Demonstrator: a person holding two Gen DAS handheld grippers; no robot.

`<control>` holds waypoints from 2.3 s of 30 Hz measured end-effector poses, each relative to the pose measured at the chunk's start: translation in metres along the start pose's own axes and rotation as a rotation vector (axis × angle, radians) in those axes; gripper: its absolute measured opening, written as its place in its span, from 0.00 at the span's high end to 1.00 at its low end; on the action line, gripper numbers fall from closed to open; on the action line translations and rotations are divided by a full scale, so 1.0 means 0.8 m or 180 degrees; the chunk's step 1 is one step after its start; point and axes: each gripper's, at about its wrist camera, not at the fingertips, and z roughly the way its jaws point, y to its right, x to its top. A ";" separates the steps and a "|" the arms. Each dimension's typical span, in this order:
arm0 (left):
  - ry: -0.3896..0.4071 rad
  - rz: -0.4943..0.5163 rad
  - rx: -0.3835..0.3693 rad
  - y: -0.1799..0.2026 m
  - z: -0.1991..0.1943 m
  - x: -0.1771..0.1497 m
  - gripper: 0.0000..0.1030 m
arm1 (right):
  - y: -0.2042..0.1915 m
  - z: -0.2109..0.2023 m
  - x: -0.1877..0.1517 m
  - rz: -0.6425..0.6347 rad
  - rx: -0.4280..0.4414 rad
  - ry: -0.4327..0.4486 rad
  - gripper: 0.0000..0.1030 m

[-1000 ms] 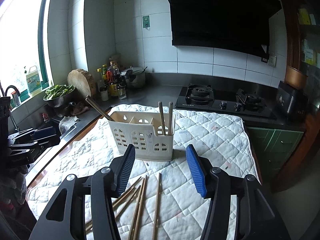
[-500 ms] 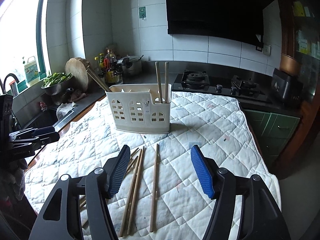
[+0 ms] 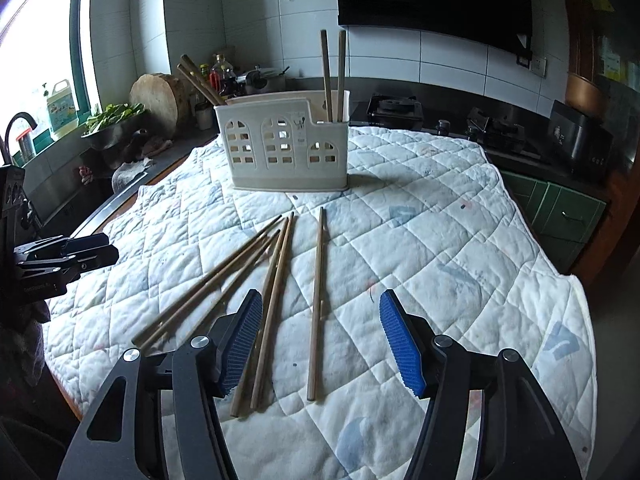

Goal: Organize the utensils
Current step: 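Move both grippers back to the remaining loose chopsticks, then close the left gripper on a chopstick while the right gripper grasps another chopstick, then lift both held chopsticks upright and carry them over the white holder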

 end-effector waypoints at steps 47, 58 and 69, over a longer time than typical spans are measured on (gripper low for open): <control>-0.0433 0.0324 -0.0070 0.054 0.064 -0.048 0.91 | -0.006 0.067 -0.039 0.0010 0.0018 -0.0555 0.87; -0.0438 0.0272 -0.0149 0.049 0.065 -0.047 0.93 | -0.011 0.064 -0.043 -0.0056 -0.0081 -0.0515 0.93; -0.0235 0.0289 -0.0176 0.050 0.033 -0.027 0.94 | -0.010 -0.003 -0.002 -0.0099 -0.0124 -0.0038 0.93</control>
